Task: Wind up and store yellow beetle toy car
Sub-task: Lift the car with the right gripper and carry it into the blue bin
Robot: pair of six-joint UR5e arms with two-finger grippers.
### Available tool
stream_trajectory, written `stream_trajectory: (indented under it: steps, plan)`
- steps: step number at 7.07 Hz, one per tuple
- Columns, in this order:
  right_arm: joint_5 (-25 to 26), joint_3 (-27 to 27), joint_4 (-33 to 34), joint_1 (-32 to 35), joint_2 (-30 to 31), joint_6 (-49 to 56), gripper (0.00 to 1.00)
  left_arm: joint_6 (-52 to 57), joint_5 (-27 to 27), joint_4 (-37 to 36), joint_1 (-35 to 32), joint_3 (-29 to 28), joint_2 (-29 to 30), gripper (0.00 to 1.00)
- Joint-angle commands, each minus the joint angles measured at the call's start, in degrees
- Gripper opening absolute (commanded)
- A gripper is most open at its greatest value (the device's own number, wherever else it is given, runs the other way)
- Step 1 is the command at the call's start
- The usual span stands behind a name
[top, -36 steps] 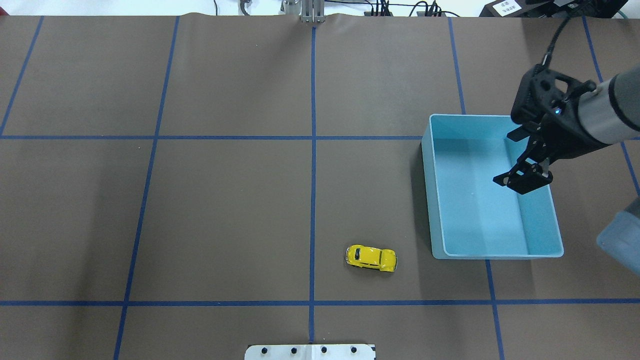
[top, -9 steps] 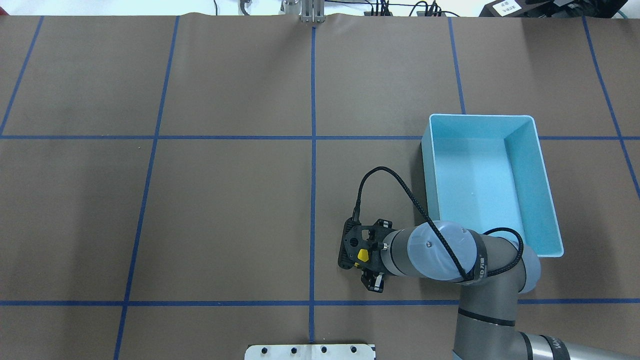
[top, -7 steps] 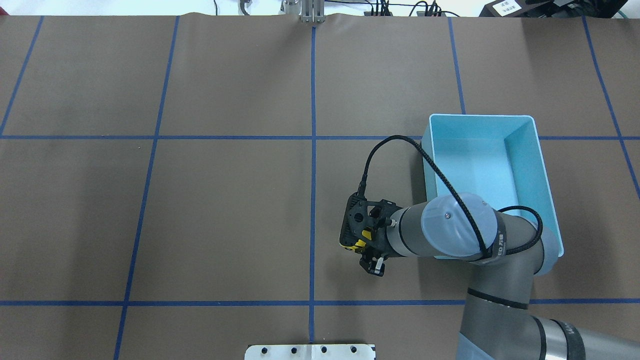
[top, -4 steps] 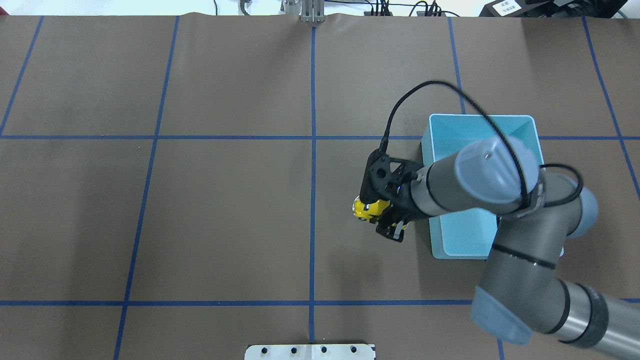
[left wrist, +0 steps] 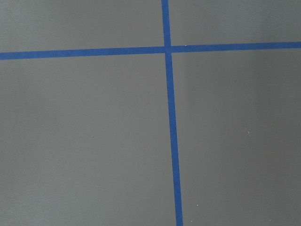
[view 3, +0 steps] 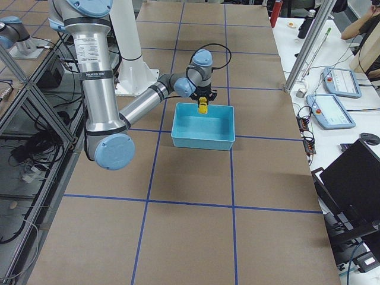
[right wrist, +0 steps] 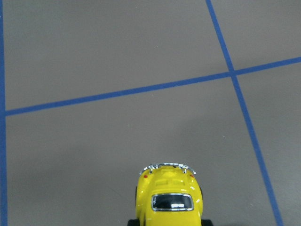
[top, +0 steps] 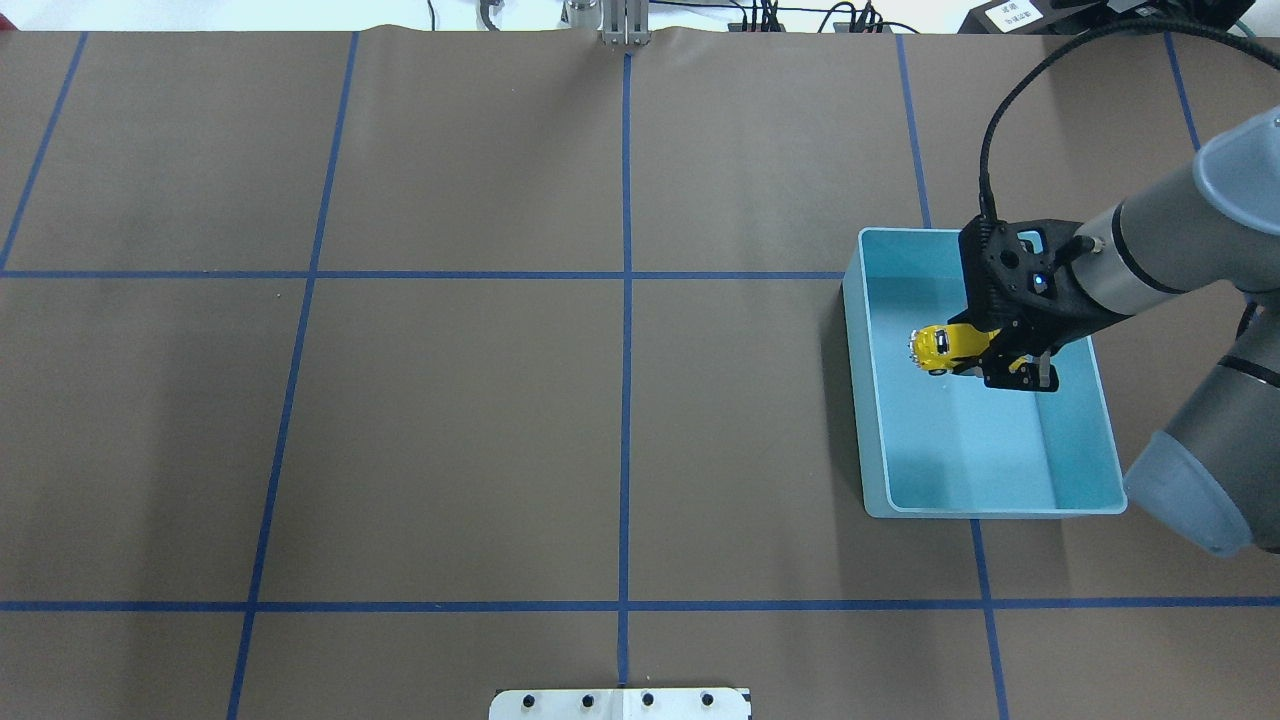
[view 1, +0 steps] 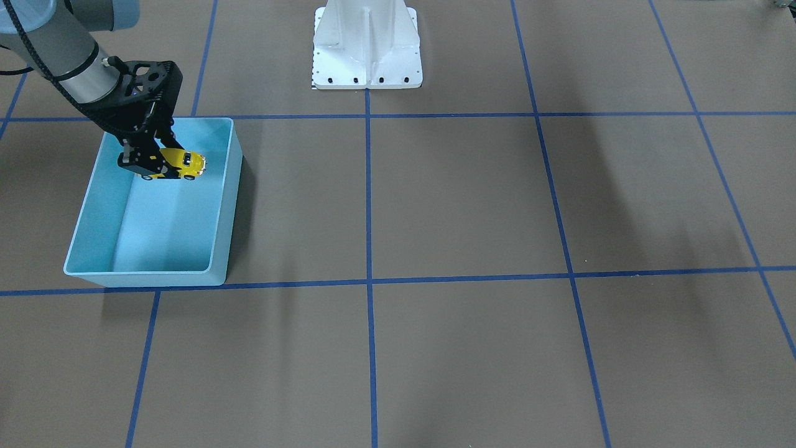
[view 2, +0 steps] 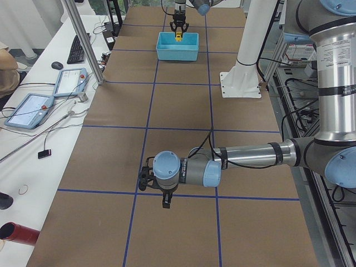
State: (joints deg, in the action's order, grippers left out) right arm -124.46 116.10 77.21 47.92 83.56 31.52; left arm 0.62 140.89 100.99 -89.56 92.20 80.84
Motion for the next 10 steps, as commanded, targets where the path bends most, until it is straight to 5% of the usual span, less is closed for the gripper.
stream_trajectory:
  steps: [1, 5, 7, 8, 10]
  plan:
    - [0.2, -5.7, -8.7, -0.2, 2.4, 0.8, 0.00, 0.0, 0.0, 0.0, 0.0, 0.0, -0.1, 1.00]
    - [0.2, -17.4, -24.5, -4.5, 2.5, -7.6, 0.00, 0.0, 0.0, 0.0, 0.0, 0.0, -0.1, 1.00]
    - [0.3, -17.8, -26.1, -5.1, 2.5, -8.8, 0.03, 0.0, 0.0, 0.0, 0.0, 0.0, -0.1, 1.00]
    - [0.3, -17.6, -26.1, -5.3, 2.6, -8.9, 0.98, 0.0, 0.0, 0.0, 0.0, 0.0, -0.1, 1.00]
    - [0.3, -16.6, -26.2, -5.2, 2.7, -9.2, 0.99, 0.0, 0.0, 0.0, 0.0, 0.0, -0.1, 1.00]
